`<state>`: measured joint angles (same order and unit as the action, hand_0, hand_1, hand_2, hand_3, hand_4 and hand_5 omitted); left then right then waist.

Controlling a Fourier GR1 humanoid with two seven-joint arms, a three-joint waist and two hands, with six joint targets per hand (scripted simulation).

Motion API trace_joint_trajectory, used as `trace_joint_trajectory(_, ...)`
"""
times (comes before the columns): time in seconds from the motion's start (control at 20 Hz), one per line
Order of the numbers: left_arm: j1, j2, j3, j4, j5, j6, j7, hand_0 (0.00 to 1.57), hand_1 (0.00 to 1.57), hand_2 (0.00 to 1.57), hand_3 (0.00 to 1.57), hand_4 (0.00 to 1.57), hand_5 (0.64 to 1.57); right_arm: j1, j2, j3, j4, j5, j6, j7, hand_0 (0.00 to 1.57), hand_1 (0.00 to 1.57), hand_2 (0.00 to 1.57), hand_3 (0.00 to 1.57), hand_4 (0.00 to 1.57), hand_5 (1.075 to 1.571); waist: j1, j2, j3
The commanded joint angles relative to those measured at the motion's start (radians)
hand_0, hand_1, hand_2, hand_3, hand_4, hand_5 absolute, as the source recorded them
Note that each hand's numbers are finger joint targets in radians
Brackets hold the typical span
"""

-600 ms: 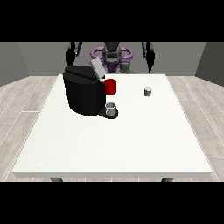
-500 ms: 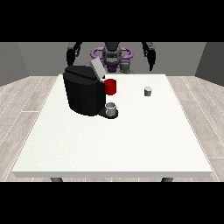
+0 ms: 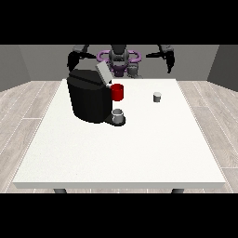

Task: Insert the coffee pod into the coffee machine and close the lid

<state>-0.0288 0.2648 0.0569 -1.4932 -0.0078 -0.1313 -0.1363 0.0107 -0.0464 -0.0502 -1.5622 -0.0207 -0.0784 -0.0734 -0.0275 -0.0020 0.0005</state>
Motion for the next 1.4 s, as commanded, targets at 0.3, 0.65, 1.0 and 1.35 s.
trace_joint_trajectory(0.3, -0.169, 0.109, 0.080, 0.255, -0.039, -0.063, 0.050, 0.00, 0.00, 0.00, 0.00, 0.00, 1.571, -0.017, 0.022, 0.039, -0.080, -0.004, 0.001, 0.033, 0.00, 0.00, 0.00, 0.00, 0.17, 1.571, -0.096, 0.052, -0.0008)
trace_joint_trajectory(0.65, -0.294, 0.131, 0.121, 0.487, -0.075, -0.057, -0.039, 0.00, 0.00, 0.00, 0.00, 0.00, 1.571, -0.115, 0.021, 0.046, -0.058, 0.016, -0.028, 0.009, 0.00, 0.00, 0.00, 0.00, 0.23, 1.571, -0.109, 0.163, -0.0010)
trace_joint_trajectory(1.0, -0.337, 0.116, 0.053, 0.562, -0.194, -0.009, -0.054, 0.00, 0.00, 0.00, 0.00, 0.00, 1.571, -0.190, -0.007, -0.003, 0.020, -0.018, -0.020, 0.015, 0.00, 0.00, 0.00, 0.00, 0.34, 1.571, -0.088, 0.192, -0.0008)
trace_joint_trajectory(1.35, -0.380, 0.113, 0.021, 0.637, -0.281, 0.015, -0.087, 0.22, 0.22, 0.53, 0.22, 0.00, 1.571, -0.204, 0.029, -0.009, 0.154, 0.017, -0.080, -0.025, 0.00, 0.00, 0.00, 0.00, 0.37, 1.571, -0.050, 0.193, -0.0006)
